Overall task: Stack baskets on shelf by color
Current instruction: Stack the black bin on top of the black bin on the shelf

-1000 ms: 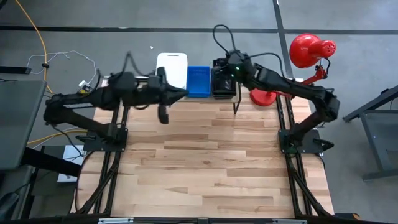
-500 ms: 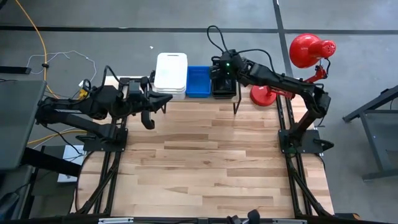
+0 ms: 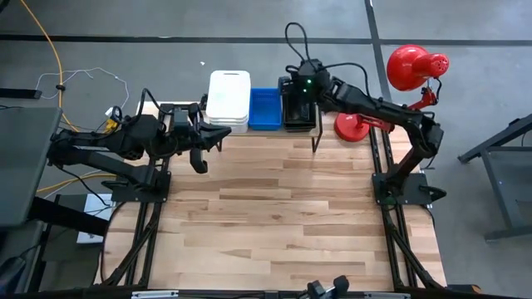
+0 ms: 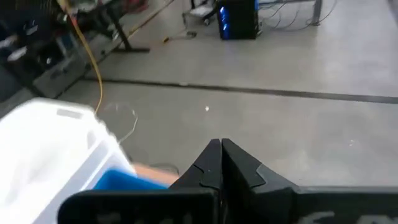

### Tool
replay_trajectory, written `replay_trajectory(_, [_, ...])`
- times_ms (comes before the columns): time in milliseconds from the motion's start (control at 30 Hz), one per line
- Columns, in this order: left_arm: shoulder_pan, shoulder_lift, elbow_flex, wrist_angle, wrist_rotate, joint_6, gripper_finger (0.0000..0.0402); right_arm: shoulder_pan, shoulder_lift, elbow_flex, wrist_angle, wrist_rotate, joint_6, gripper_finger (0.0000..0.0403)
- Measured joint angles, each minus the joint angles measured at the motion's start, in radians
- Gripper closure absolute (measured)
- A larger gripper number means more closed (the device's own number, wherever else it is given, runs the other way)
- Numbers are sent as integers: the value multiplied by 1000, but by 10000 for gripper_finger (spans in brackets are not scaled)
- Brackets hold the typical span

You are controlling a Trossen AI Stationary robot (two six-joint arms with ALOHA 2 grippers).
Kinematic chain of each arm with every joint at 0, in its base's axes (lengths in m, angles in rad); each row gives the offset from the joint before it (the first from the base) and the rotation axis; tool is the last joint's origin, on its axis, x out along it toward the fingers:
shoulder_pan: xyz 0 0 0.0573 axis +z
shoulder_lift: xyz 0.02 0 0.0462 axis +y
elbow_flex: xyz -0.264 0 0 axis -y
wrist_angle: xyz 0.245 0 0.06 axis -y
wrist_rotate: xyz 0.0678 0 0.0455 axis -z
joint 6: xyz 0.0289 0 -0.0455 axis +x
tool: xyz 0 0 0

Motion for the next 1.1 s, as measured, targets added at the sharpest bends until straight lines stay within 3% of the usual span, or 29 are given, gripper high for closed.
replay_trajectory(167, [0,0,0,0,7,-1,401,-37,7,0,7,-5,55,403])
replay_trajectory(467, [0,0,0,-4,31,-12,401,-76,74,-2,-69,-199,112,403])
replay_trajectory(600, [0,0,0,-6,31,-10,401,-65,46,-2,-46,-180,93,403])
replay_trajectory(800, [1,0,0,-20,30,5,401,-33,-45,-2,-102,-239,-105,403])
replay_trajectory(1100, [1,0,0,-88,27,10,401,117,-229,-79,-494,-471,-374,403])
